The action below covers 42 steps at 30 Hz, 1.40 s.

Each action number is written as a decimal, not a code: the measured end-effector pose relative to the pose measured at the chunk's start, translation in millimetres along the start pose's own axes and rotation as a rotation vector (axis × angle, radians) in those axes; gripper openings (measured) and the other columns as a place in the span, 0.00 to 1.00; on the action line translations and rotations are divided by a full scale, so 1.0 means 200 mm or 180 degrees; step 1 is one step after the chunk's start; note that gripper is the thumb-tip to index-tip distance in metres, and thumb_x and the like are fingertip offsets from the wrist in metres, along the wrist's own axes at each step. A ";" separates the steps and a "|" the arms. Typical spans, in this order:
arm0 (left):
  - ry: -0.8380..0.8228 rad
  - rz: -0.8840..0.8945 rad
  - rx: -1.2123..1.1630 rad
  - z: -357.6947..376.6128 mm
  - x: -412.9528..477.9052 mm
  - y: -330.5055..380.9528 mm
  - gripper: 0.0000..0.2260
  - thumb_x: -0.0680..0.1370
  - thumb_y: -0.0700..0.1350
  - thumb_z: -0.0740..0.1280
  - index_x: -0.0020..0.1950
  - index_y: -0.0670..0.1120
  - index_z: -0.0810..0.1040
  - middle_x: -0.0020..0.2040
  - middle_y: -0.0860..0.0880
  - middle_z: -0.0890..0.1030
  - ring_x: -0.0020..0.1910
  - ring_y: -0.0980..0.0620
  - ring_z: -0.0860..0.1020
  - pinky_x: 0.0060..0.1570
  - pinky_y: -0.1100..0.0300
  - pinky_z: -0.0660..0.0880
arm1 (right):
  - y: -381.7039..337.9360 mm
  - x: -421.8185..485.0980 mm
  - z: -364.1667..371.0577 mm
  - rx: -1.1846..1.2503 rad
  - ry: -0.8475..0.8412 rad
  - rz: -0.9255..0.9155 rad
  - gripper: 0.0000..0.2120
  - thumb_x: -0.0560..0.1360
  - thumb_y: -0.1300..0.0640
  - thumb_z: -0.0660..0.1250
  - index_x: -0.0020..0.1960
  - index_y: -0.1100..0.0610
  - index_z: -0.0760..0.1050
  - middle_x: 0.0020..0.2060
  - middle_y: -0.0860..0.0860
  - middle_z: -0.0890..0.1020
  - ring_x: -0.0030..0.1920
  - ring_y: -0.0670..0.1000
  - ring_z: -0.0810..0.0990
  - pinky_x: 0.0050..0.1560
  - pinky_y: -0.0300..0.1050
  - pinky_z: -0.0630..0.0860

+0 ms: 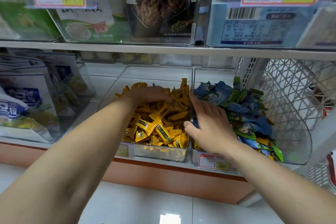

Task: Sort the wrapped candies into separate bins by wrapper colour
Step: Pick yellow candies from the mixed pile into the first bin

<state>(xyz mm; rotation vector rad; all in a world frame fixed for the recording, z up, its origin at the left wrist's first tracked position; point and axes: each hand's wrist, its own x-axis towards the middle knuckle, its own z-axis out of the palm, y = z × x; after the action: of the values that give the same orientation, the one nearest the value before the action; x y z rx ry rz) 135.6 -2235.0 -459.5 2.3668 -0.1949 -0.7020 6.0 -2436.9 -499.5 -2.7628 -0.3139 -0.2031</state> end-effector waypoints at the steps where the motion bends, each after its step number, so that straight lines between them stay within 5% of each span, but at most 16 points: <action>1: 0.0005 0.0102 -0.0225 -0.01 -0.03 0.00 0.26 0.64 0.59 0.75 0.57 0.48 0.81 0.56 0.41 0.83 0.54 0.39 0.81 0.62 0.43 0.76 | 0.00 0.00 0.00 -0.0001 -0.0002 0.0000 0.39 0.73 0.35 0.51 0.80 0.45 0.43 0.72 0.49 0.67 0.71 0.54 0.64 0.72 0.53 0.58; 5: -0.0042 0.0514 -0.0356 -0.08 -0.11 -0.04 0.21 0.71 0.48 0.76 0.62 0.51 0.79 0.57 0.46 0.84 0.57 0.44 0.82 0.62 0.46 0.77 | 0.00 0.00 0.00 -0.0040 0.0032 -0.0001 0.39 0.72 0.35 0.50 0.80 0.45 0.44 0.71 0.49 0.67 0.70 0.54 0.65 0.71 0.53 0.59; 10: -0.0337 0.0438 0.1198 -0.02 -0.26 -0.03 0.40 0.64 0.74 0.69 0.74 0.70 0.61 0.76 0.55 0.68 0.73 0.48 0.67 0.72 0.49 0.63 | 0.00 0.00 -0.01 -0.0038 0.0008 0.0005 0.40 0.71 0.34 0.49 0.80 0.45 0.43 0.71 0.49 0.67 0.70 0.54 0.65 0.71 0.53 0.59; 14: -0.0320 0.0357 0.1232 -0.05 -0.35 0.00 0.25 0.65 0.79 0.63 0.60 0.83 0.64 0.69 0.63 0.70 0.68 0.55 0.69 0.63 0.61 0.64 | -0.01 0.00 0.00 -0.0059 0.0002 0.0027 0.40 0.71 0.34 0.48 0.80 0.46 0.42 0.72 0.49 0.66 0.71 0.54 0.65 0.71 0.53 0.59; 18: 0.0910 0.0828 0.0743 -0.17 -0.18 0.00 0.16 0.75 0.61 0.67 0.63 0.65 0.77 0.55 0.61 0.81 0.59 0.55 0.78 0.54 0.60 0.70 | -0.02 0.00 0.00 -0.0095 0.0019 0.0015 0.41 0.70 0.34 0.45 0.80 0.46 0.42 0.71 0.48 0.67 0.70 0.54 0.65 0.71 0.53 0.59; 20: 0.1363 0.0691 0.0918 -0.16 0.00 -0.01 0.14 0.78 0.51 0.67 0.64 0.53 0.78 0.60 0.51 0.81 0.61 0.50 0.77 0.53 0.60 0.69 | -0.02 0.00 0.01 -0.0107 0.0031 0.0005 0.41 0.70 0.33 0.46 0.80 0.46 0.43 0.71 0.48 0.67 0.70 0.54 0.65 0.71 0.53 0.59; 25: 0.1275 -0.0306 0.0855 -0.05 0.32 -0.09 0.25 0.80 0.57 0.64 0.66 0.37 0.73 0.65 0.38 0.76 0.62 0.40 0.75 0.55 0.53 0.71 | 0.00 0.00 0.01 -0.0063 0.0053 -0.0025 0.40 0.71 0.34 0.49 0.80 0.46 0.43 0.71 0.48 0.67 0.69 0.54 0.66 0.71 0.53 0.59; 32: 0.1216 -0.0411 0.0623 0.05 0.42 -0.10 0.40 0.75 0.64 0.68 0.74 0.35 0.63 0.64 0.37 0.77 0.61 0.40 0.77 0.57 0.50 0.74 | 0.00 0.00 0.01 -0.0057 0.0063 -0.0049 0.40 0.72 0.34 0.49 0.79 0.46 0.43 0.70 0.47 0.67 0.68 0.53 0.66 0.70 0.52 0.59; 36: 0.1329 0.0219 0.0819 0.10 0.41 -0.11 0.21 0.76 0.50 0.73 0.65 0.45 0.72 0.62 0.44 0.78 0.56 0.48 0.75 0.50 0.57 0.71 | 0.00 0.00 0.00 -0.0054 0.0062 -0.0060 0.40 0.72 0.35 0.50 0.80 0.47 0.44 0.70 0.48 0.68 0.69 0.53 0.66 0.70 0.51 0.59; 39: 0.1384 0.0385 0.0455 0.10 0.39 -0.13 0.22 0.73 0.47 0.75 0.63 0.44 0.73 0.61 0.45 0.77 0.53 0.51 0.72 0.50 0.59 0.70 | 0.00 0.00 0.00 -0.0067 0.0038 -0.0067 0.40 0.72 0.35 0.50 0.80 0.47 0.44 0.70 0.48 0.67 0.70 0.53 0.65 0.71 0.51 0.57; 42: 0.1242 0.0470 0.0362 0.08 0.38 -0.13 0.24 0.75 0.47 0.74 0.68 0.41 0.74 0.66 0.43 0.76 0.61 0.48 0.74 0.57 0.57 0.71 | 0.00 0.00 -0.01 -0.0046 0.0031 -0.0065 0.40 0.72 0.35 0.50 0.80 0.47 0.44 0.71 0.48 0.66 0.70 0.52 0.64 0.72 0.51 0.56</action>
<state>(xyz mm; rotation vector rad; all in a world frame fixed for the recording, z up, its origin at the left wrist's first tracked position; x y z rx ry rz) 191.3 -2246.6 -519.1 2.5118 -0.2406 -0.1557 5.8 -2436.8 -498.1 -2.7730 -0.3395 -0.2248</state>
